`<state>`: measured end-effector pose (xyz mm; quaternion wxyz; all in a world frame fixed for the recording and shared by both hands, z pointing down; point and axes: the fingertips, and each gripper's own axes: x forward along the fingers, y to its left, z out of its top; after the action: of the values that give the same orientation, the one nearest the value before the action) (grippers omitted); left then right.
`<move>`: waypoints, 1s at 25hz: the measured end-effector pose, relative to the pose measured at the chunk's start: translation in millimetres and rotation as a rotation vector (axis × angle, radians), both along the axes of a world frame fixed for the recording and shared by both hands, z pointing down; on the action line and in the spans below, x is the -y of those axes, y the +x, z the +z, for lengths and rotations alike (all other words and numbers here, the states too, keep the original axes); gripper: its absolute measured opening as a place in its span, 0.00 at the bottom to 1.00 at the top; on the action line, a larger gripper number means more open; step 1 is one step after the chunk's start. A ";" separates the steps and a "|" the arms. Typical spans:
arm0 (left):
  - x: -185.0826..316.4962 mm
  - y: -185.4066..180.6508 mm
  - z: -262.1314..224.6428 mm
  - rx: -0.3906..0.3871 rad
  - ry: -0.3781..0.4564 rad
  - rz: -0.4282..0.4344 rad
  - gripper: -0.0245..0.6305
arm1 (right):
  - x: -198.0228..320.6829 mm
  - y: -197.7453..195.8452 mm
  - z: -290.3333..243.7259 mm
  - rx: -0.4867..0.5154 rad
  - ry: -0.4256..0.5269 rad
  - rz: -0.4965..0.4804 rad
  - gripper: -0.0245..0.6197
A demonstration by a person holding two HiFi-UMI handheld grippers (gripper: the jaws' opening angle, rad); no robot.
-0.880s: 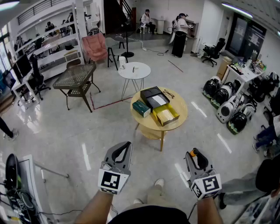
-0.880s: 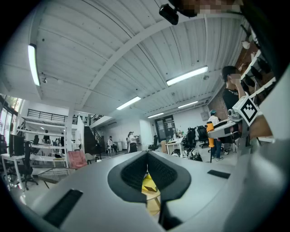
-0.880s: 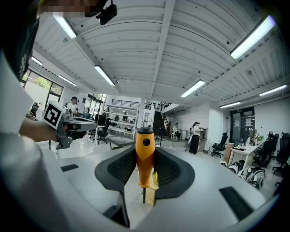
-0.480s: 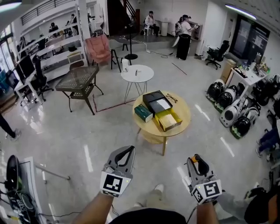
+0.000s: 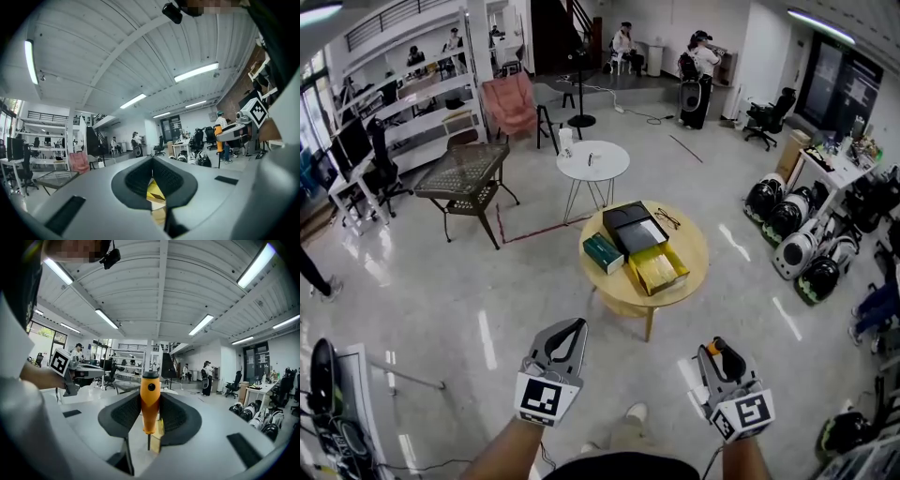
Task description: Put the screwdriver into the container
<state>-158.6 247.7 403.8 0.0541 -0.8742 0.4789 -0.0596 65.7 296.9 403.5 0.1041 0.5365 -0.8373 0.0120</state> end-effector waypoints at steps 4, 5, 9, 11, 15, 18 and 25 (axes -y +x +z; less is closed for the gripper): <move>24.1 11.5 13.5 0.012 -0.024 -0.007 0.06 | 24.6 13.5 12.5 0.001 -0.024 -0.011 0.25; 30.5 15.1 16.0 0.013 -0.027 -0.008 0.06 | 30.4 17.1 17.9 0.007 -0.031 -0.022 0.25; 58.1 29.9 19.2 0.006 -0.035 -0.021 0.06 | 55.9 29.5 25.6 0.018 -0.043 -0.044 0.25; 69.0 40.7 16.4 0.003 -0.036 -0.020 0.06 | 66.9 36.9 20.5 0.016 -0.043 -0.042 0.25; 86.7 64.3 9.7 0.006 -0.030 0.001 0.06 | 87.0 55.3 11.8 0.019 -0.039 -0.038 0.25; 101.1 81.7 4.8 -0.014 -0.030 0.005 0.06 | 103.3 71.2 5.9 0.026 -0.032 -0.033 0.25; 131.4 106.4 -10.5 -0.039 -0.038 -0.031 0.06 | 133.2 110.8 -7.1 0.038 -0.009 -0.035 0.25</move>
<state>-52.2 116.3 393.2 0.0274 -0.8686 0.4920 -0.0527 176.5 163.6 396.4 0.0906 0.5208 -0.8485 0.0242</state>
